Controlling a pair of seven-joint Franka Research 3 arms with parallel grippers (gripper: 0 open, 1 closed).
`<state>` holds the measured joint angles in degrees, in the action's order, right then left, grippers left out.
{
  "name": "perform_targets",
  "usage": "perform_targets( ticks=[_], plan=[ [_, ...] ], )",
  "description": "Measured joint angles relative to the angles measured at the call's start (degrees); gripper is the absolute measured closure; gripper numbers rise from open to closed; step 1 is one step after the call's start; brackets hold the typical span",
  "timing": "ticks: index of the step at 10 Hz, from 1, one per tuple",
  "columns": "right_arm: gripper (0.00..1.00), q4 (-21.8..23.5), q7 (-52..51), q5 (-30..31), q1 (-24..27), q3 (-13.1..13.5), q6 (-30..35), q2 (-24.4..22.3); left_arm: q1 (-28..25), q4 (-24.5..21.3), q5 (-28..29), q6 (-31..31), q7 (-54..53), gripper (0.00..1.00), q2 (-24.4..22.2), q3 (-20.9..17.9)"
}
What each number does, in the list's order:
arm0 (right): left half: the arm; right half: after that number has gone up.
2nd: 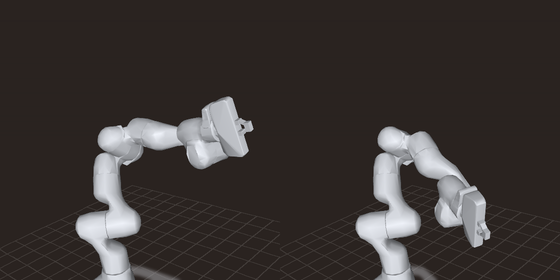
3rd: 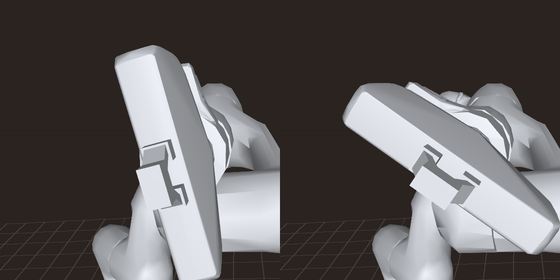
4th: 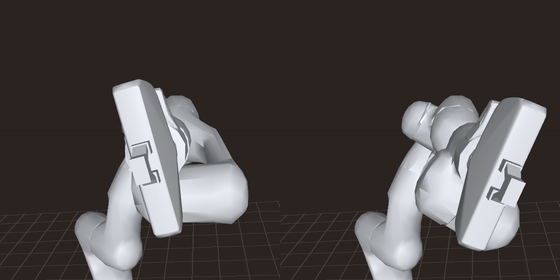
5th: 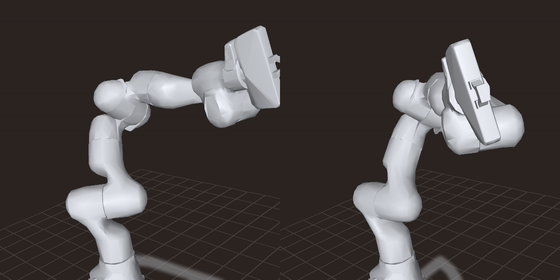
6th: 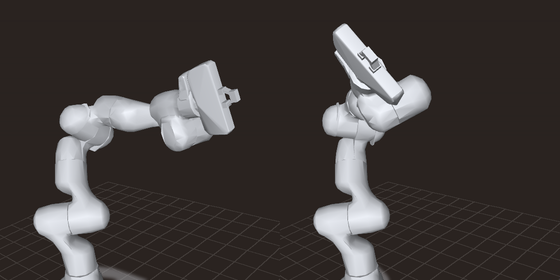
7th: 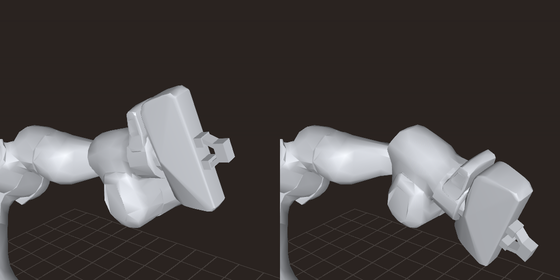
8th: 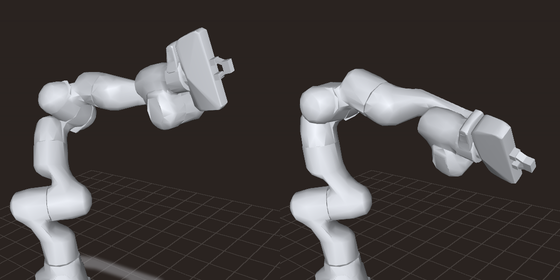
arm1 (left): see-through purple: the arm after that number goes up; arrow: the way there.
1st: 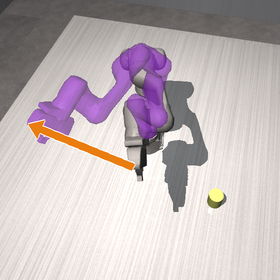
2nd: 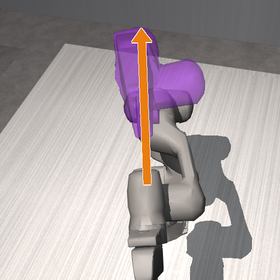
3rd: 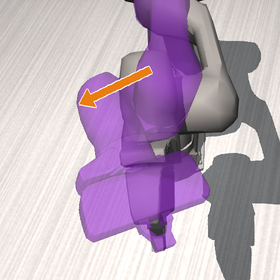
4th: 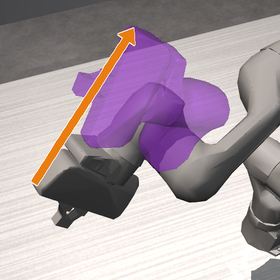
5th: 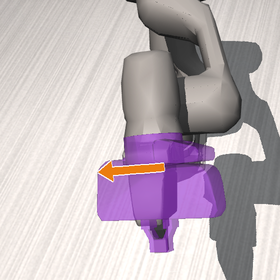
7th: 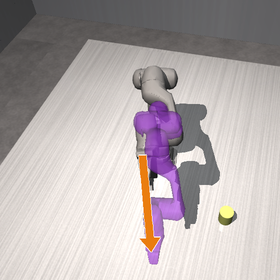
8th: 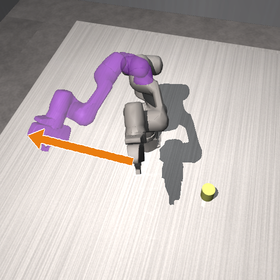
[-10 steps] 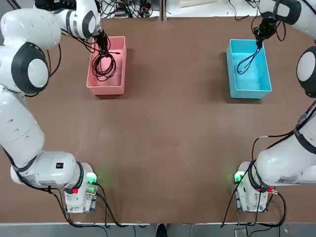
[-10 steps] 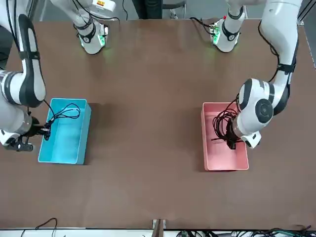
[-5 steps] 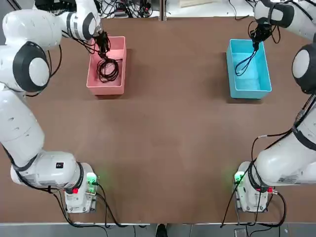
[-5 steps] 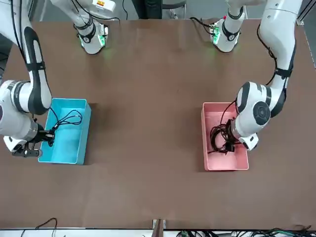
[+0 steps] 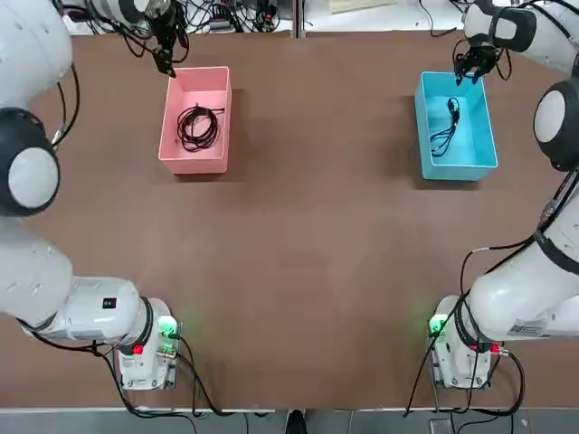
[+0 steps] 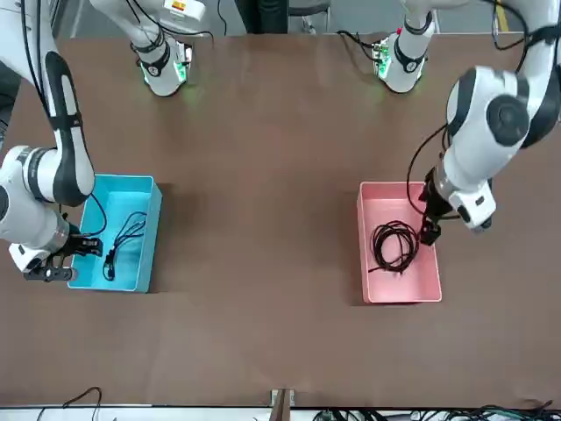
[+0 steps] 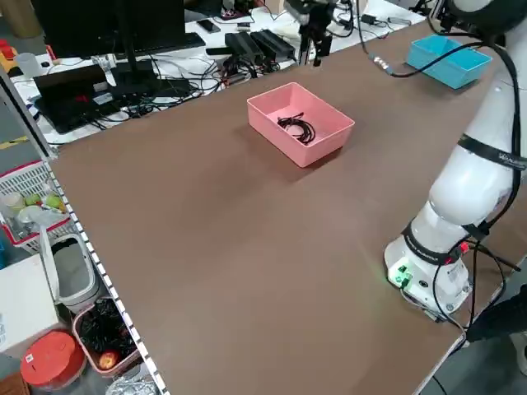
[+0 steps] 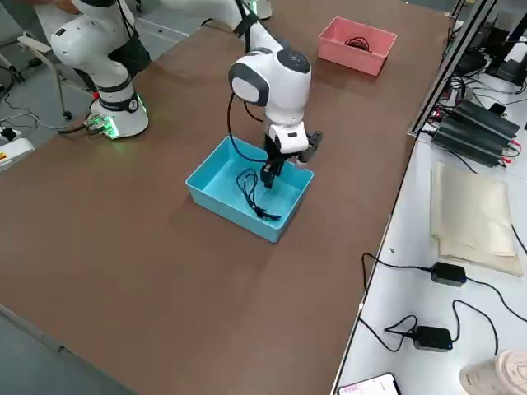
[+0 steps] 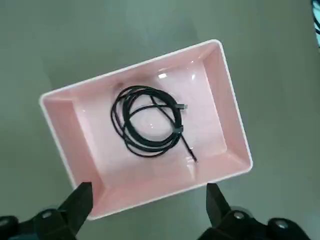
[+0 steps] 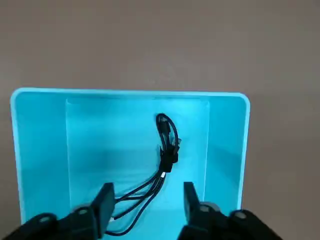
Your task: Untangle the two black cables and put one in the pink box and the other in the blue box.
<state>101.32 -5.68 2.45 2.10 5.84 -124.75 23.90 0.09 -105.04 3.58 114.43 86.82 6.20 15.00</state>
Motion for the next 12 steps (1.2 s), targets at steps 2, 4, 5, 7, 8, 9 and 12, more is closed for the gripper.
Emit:
perform_targets(
  ticks=[2,4,5,7,8,9,12],
  plan=[
    [0.01,-0.4,-0.1,0.0,0.0,-0.1,0.1,0.0,0.1,1.2,0.0,-4.3,-5.5,0.0,-1.9,1.3],
    [0.0,-2.3,-0.1,0.0,-0.1,-0.3,3.1,-1.3,-0.3,8.3,0.0,-15.0,-16.6,0.0,-1.9,1.1],
    [0.0,-4.3,-0.1,0.0,-0.2,-0.4,7.5,-3.0,-0.6,11.9,-0.1,-20.0,-23.4,0.0,-1.9,0.9],
    [0.0,-10.6,-0.1,0.0,-1.0,-0.8,20.3,-7.0,-1.8,16.0,-0.7,-24.3,-42.3,0.0,-2.0,0.8],
    [0.0,-13.1,0.0,0.0,-1.5,-0.8,24.4,-8.9,-1.9,16.9,-0.7,-24.7,-52.9,0.0,-2.1,0.6],
    [0.0,-14.3,0.0,0.0,-1.7,-0.8,27.0,-11.3,-1.9,17.3,-0.7,-24.8,-62.4,0.0,-2.3,0.6],
    [0.0,-15.0,0.0,0.0,-1.7,-0.8,34.6,-17.7,-1.9,19.0,-0.7,-27.2,-73.6,0.0,-3.2,-0.5]
  ],
)
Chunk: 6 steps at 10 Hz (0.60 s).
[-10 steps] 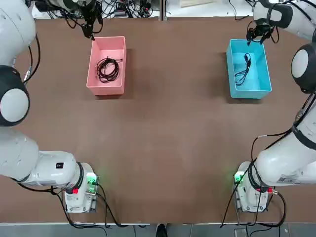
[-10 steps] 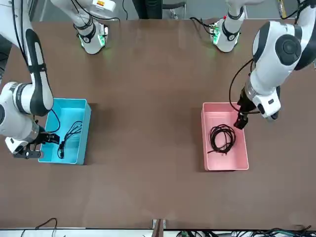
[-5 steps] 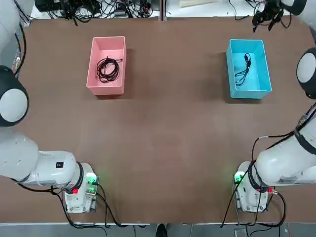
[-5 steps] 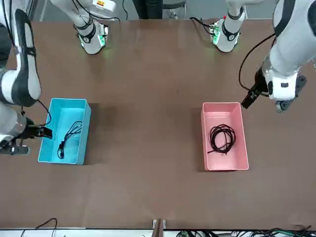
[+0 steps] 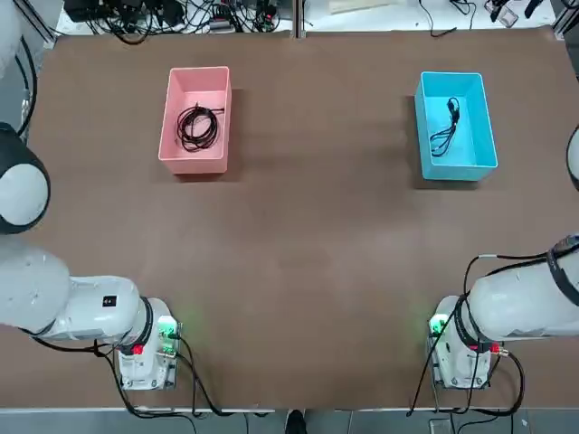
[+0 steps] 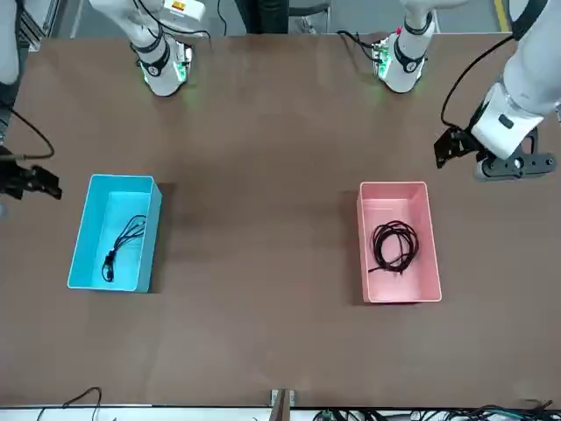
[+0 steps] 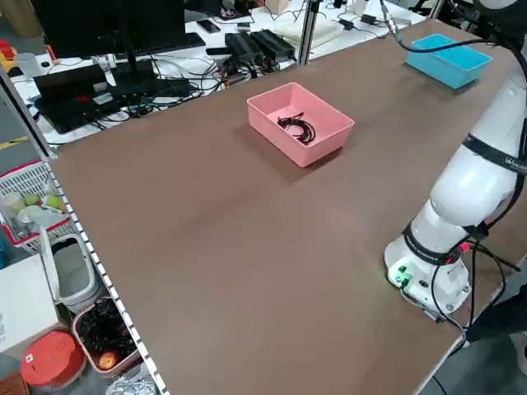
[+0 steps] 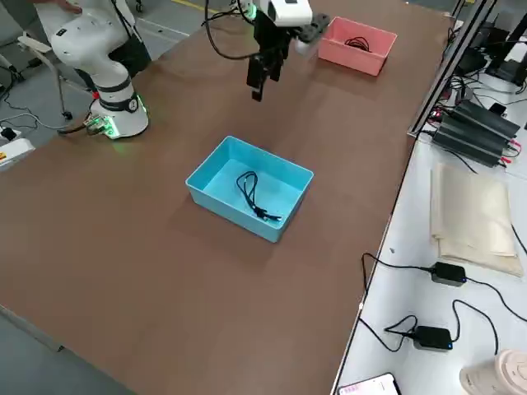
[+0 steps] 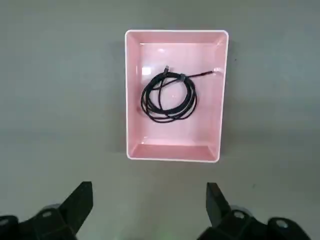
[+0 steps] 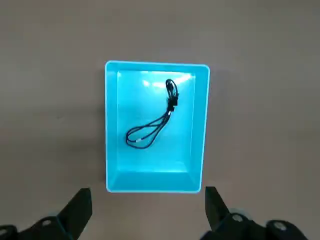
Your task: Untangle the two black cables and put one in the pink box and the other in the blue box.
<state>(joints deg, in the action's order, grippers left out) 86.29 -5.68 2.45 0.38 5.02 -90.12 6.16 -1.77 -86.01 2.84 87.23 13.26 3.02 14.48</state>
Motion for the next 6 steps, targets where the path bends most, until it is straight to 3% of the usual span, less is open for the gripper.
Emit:
perform_targets(
  ticks=[2,6],
  plan=[
    [0.0,-0.6,0.1,0.0,-0.3,-0.3,2.8,-1.6,0.0,2.0,0.0,-0.6,-0.2,0.0,-0.4,-1.5],
    [0.0,-1.2,0.6,0.0,-1.5,-0.4,4.1,-1.6,-0.1,-0.8,-0.1,4.8,-0.1,0.0,1.3,-2.3]
  ],
)
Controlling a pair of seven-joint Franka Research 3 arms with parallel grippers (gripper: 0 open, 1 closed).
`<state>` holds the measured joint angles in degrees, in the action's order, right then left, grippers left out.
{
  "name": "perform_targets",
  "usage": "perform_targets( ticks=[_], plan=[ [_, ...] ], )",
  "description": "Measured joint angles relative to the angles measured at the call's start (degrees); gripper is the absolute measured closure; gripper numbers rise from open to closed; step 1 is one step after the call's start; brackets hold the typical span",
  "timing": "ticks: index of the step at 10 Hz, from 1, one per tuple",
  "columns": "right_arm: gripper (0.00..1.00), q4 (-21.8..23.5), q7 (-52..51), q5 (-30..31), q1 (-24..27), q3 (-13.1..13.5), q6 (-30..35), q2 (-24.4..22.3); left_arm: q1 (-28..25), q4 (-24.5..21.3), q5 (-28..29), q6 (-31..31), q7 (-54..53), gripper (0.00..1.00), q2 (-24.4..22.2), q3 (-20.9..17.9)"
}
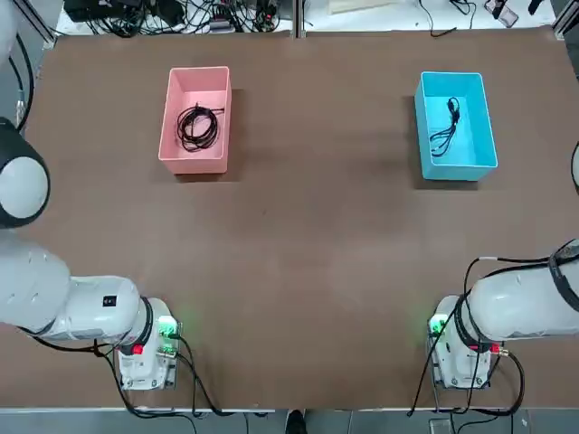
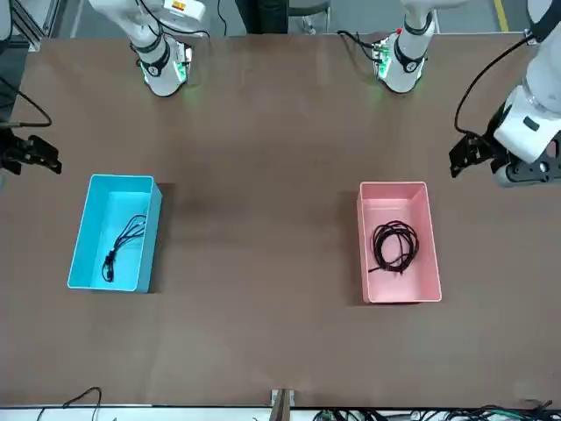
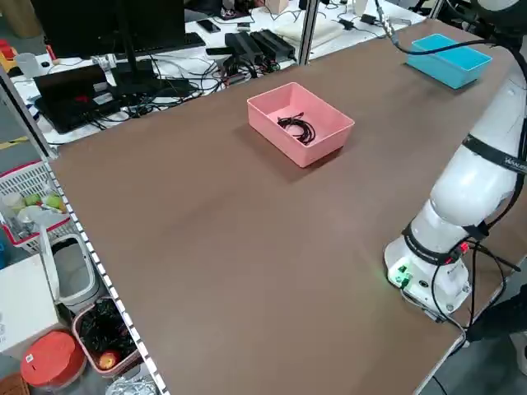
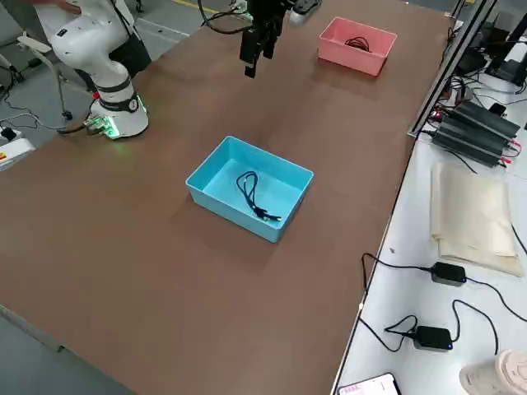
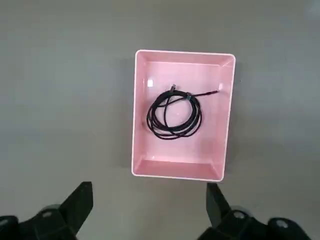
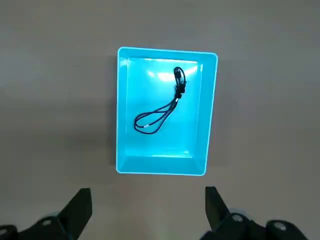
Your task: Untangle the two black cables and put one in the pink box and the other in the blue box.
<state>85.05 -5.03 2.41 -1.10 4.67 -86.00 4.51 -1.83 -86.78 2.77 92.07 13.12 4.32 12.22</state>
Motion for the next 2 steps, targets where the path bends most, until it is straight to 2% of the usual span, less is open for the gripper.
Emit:
perform_targets(
  ticks=[2],
  plan=[
    [0.0,0.0,0.0,0.0,0.0,0.0,0.0,0.0,0.0,-0.1,0.0,0.1,-0.1,0.0,0.2,-0.1]
  ],
)
